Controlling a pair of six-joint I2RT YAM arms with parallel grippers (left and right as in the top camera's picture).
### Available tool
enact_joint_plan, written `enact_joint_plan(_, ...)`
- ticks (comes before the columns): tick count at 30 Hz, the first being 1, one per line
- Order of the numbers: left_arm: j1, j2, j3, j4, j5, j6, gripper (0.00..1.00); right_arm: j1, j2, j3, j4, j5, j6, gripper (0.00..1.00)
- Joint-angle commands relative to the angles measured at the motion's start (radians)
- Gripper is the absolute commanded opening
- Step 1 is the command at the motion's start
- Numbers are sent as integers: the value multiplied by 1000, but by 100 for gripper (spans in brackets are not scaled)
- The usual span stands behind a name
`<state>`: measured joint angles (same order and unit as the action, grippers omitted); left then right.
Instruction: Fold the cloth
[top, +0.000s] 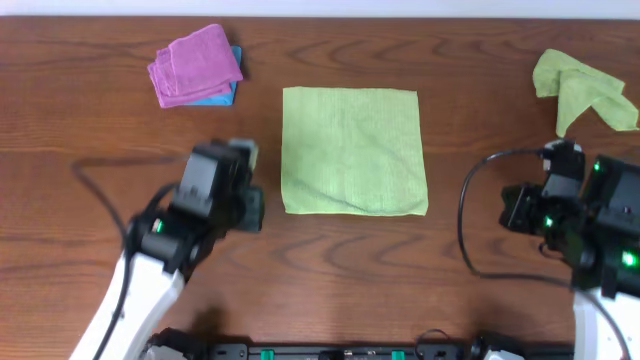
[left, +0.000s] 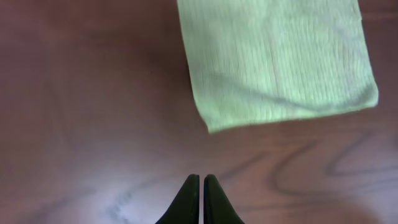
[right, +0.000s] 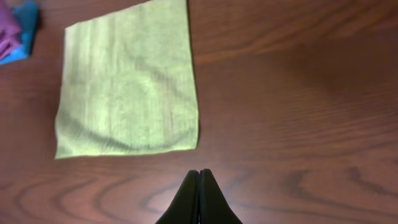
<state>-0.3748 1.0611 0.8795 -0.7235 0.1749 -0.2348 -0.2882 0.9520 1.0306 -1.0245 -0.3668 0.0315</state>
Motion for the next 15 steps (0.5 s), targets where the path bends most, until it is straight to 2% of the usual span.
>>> enact_joint_plan(1, 3, -111, -99, -5, 75, -107, 6, 9, -85, -20, -26, -19, -26, 1)
enact_joint_plan(9, 2, -340, -223, -109, 77, -122, 6, 107, -288, -67, -59, -2, 9, 1)
enact_joint_plan(12, 2, -356, -276, -47, 79, -145, 6, 115, -298, -72, -70, -14, 118, 1)
enact_joint_plan(15, 2, -336, -328, 72, 117, -174, 6, 115, -298, -92, -56, -80, 129, 2)
